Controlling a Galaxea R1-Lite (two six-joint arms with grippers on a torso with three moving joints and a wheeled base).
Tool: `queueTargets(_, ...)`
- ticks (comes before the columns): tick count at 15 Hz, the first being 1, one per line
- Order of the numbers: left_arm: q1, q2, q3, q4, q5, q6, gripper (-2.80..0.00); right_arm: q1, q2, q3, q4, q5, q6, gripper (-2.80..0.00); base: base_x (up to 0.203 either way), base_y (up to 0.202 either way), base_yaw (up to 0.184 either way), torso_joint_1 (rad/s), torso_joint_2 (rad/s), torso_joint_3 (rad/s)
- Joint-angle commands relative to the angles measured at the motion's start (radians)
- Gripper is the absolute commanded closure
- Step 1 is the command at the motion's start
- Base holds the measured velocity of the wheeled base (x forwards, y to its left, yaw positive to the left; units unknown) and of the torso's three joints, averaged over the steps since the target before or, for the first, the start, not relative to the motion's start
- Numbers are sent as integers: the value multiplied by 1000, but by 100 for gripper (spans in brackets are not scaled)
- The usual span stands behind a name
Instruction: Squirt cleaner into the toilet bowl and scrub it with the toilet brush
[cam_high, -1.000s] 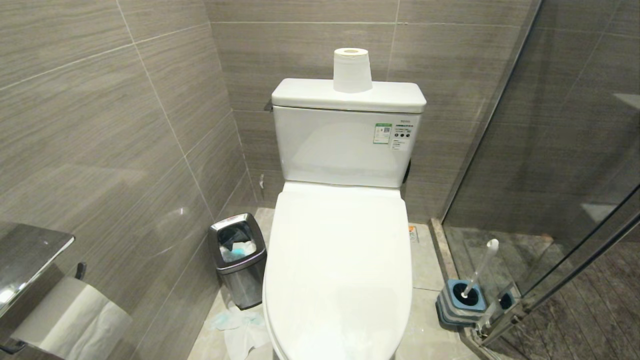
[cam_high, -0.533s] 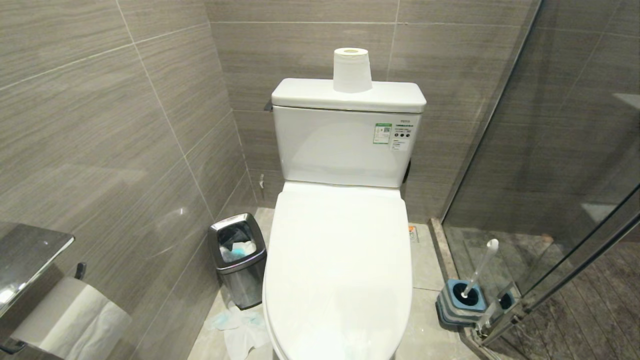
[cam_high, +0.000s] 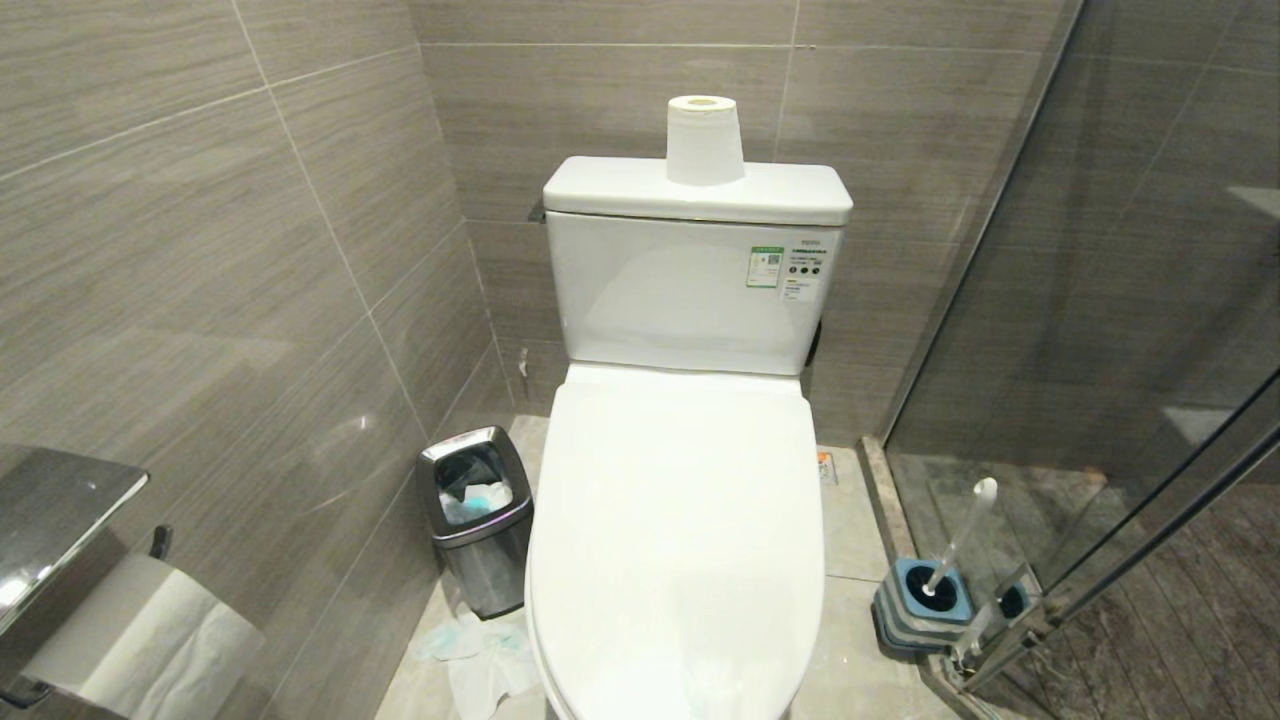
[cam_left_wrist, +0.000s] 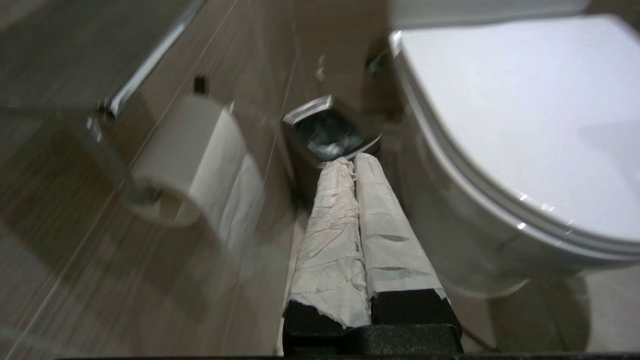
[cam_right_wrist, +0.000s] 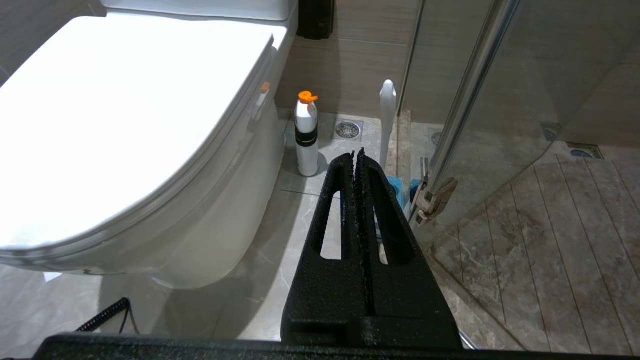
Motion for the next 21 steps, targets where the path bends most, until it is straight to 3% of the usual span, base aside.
queueTargets(1,2,2,-3,64,56,8,0,0,1,1,0,0,0,0,0,0,0,0,0,0)
queueTargets(4,0,0,0,44,11,24,0,0,1,0,0,0,0,0,0,0,0,0,0,0)
queueTargets(8,0,0,0,44,22,-6,0,0,1,0,0,0,-1,0,0,0,0,0,0,0)
queueTargets(11,2,2,0,42,40,-69,0,0,1,2,0,0,0,0,0,0,0,0,0,0)
queueTargets(21,2,2,0,42,54,-88,0,0,1,0,0,0,0,0,0,0,0,0,0,0)
